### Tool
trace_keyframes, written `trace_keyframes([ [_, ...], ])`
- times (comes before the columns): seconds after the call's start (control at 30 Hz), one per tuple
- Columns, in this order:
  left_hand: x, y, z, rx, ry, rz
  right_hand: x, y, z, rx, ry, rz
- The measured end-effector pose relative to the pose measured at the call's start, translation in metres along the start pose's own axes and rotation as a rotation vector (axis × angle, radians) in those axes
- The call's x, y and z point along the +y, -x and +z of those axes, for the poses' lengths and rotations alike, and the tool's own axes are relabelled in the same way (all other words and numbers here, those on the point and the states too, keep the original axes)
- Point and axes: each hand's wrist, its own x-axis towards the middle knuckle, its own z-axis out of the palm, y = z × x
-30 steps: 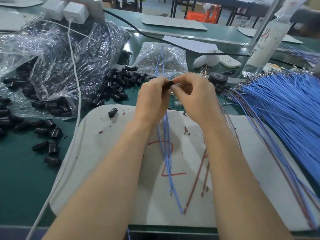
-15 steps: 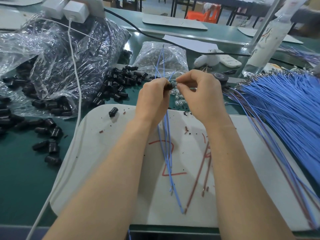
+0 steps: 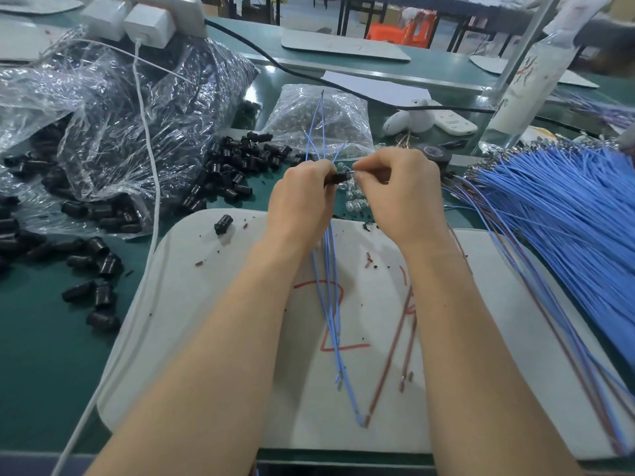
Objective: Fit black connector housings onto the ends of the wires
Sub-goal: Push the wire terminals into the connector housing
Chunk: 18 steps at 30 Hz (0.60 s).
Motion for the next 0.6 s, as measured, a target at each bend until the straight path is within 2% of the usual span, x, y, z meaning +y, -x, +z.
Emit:
trace_keyframes([
  [0.4,-0.002,0.0,0.002,-0.043,-0.001,0.03,0.009,-0.002,0.001,-0.05,-0.01,0.054],
  [0.6,-0.003,-0.003,-0.005,-0.218,0.246,0.029,0.022,-0.005,-0.008,-0.099,-0.132,0.12],
])
